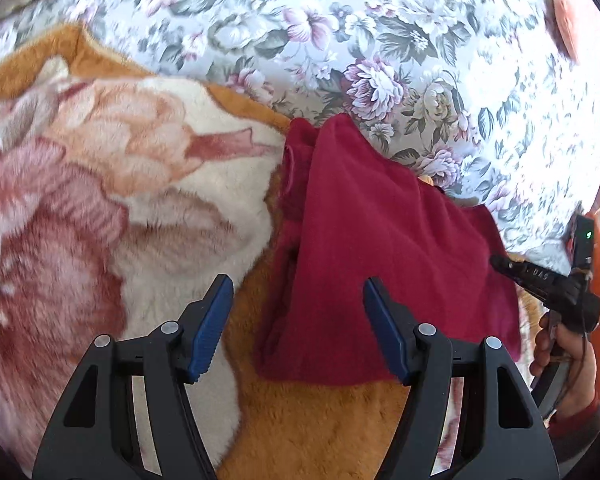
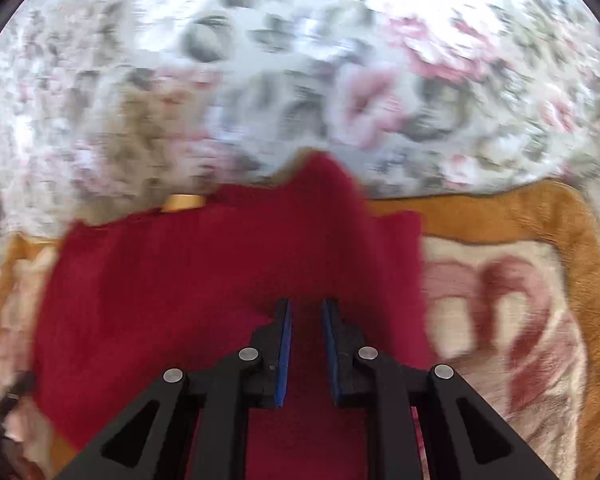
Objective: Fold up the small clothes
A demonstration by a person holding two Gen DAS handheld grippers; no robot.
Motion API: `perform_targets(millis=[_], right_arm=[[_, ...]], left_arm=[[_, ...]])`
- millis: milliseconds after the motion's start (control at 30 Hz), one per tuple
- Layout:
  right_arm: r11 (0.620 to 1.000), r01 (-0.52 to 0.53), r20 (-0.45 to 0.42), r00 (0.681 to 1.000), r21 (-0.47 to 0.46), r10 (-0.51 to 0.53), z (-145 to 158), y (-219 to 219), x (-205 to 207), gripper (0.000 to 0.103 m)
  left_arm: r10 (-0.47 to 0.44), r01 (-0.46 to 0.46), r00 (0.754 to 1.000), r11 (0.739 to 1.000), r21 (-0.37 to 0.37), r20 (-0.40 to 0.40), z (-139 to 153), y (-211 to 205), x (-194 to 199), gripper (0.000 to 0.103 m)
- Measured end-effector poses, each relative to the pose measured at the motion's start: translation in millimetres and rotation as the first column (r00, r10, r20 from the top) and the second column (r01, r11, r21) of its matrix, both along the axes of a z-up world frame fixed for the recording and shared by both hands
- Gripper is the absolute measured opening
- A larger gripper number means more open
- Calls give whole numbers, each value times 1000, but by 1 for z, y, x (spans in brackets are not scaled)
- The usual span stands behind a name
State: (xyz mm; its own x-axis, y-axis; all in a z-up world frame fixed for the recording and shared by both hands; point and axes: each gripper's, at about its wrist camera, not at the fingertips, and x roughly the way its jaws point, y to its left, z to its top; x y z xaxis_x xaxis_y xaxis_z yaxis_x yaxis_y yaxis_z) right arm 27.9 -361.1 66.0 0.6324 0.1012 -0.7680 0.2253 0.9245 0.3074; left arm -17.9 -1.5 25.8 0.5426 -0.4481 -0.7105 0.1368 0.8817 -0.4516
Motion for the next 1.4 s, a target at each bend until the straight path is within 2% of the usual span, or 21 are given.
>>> perform_targets(millis=[33, 100, 167, 300, 433, 500, 567, 667, 767, 833, 900, 967, 1067, 1167, 1200, 1233, 1267, 1300, 1400], right_arm=[[999, -22, 17, 1000, 35, 21, 7, 7, 2, 18], [989, -105, 69, 993, 106, 98, 25, 32, 10, 34], [969, -181, 102, 981, 168, 165, 38, 56, 22, 39], [931, -296, 80, 955, 214, 286, 50, 116, 54, 43], [909, -389, 20, 920, 149, 391, 50, 177, 86, 44], [906, -411, -5, 910, 100, 414, 47, 205, 100, 45], [903, -423, -38, 904, 80, 427, 39, 221, 116, 45], [903, -427, -127, 895, 34, 428, 25, 239, 139, 45], [905, -425, -145, 896, -1, 421, 21, 249, 151, 48], [910, -414, -156, 900, -6, 408, 17, 254, 162, 54], [906, -424, -190, 889, -5, 416, 11, 261, 170, 70], [886, -458, -225, 872, -70, 434, 3, 273, 174, 76], [830, -513, -261, 851, -221, 456, -3, 293, 172, 75], [836, -487, -212, 871, -255, 443, -1, 285, 164, 50], [838, -491, -185, 870, -240, 457, 1, 279, 160, 40], [841, -490, -167, 871, -230, 462, 4, 273, 157, 36], [848, -488, -140, 873, -209, 468, 8, 266, 152, 29], [859, -481, -108, 876, -176, 469, 13, 257, 147, 27], [887, -452, 0, 891, -91, 454, 34, 225, 129, 24]], left_arm=[[8, -8, 1000, 1000, -11, -12, -2, 1, -1, 68], [19, -19, 1000, 1000, -16, -24, -4, 1, -2, 68], [19, -19, 999, 1000, -11, -36, -7, 0, -3, 70], [15, -15, 999, 1000, -3, -37, -12, -4, -1, 73], [12, -13, 999, 1000, -25, -43, -15, -1, 3, 74], [11, -13, 999, 998, -53, -46, -17, 2, 4, 79], [16, -20, 999, 997, -76, -48, -18, 3, 5, 80], [13, -16, 999, 998, -69, -43, -18, 2, 7, 80], [12, -14, 999, 998, -54, -35, -18, -1, 8, 81], [12, -14, 999, 999, -52, -33, -19, -2, 9, 82], [12, -13, 999, 998, -61, -33, -19, -2, 11, 84], [13, -15, 1000, 998, -67, -28, -20, -2, 12, 84], [8, -9, 1000, 998, -56, -21, -19, -3, 14, 84], [-2, 1, 1000, 998, -61, -10, -19, -6, 16, 84], [-7, 6, 1000, 997, -77, -7, -19, -5, 17, 70], [-17, 16, 1000, 994, -108, -11, -19, -7, 19, 56], [-48, 42, 998, 985, -169, -35, -22, -6, 23, 31], [-68, 53, 996, 975, -217, -61, -26, -5, 25, 30], [-73, 71, 997, 979, -190, -3, -15, -9, 22, 26]])
